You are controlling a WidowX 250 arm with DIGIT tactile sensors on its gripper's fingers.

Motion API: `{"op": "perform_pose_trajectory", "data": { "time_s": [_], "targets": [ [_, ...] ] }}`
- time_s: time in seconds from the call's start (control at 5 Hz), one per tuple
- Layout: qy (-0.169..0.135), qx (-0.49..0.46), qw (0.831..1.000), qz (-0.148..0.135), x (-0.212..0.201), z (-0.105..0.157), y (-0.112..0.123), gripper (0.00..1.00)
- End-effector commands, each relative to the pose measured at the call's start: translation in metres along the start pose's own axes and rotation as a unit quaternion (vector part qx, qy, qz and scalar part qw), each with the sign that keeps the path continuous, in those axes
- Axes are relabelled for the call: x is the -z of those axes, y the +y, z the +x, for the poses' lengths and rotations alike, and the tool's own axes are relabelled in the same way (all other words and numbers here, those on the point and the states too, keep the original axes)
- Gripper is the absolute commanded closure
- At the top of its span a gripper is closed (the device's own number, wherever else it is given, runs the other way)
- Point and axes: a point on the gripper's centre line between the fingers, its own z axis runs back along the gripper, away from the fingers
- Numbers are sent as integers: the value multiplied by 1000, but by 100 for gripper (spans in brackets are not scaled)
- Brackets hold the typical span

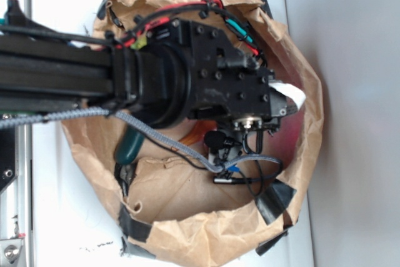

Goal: Grab the shell.

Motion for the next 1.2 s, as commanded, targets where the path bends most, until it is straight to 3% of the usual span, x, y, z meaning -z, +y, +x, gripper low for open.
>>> {"op": "perform_pose_trajectory", "data": {
  "time_s": [0.0,0.2,0.6,0.8,1.0],
  "targets": [
    [-40,4,999,-7,-6,14,-1,100],
    [-55,-8,998,-39,-54,-25,-25,100],
    [-94,4,986,-141,-149,-34,-17,100],
    [-107,-7,983,-148,-168,-33,-8,100],
    [-119,-20,984,-132,-164,-25,-3,100]
  ]
}}
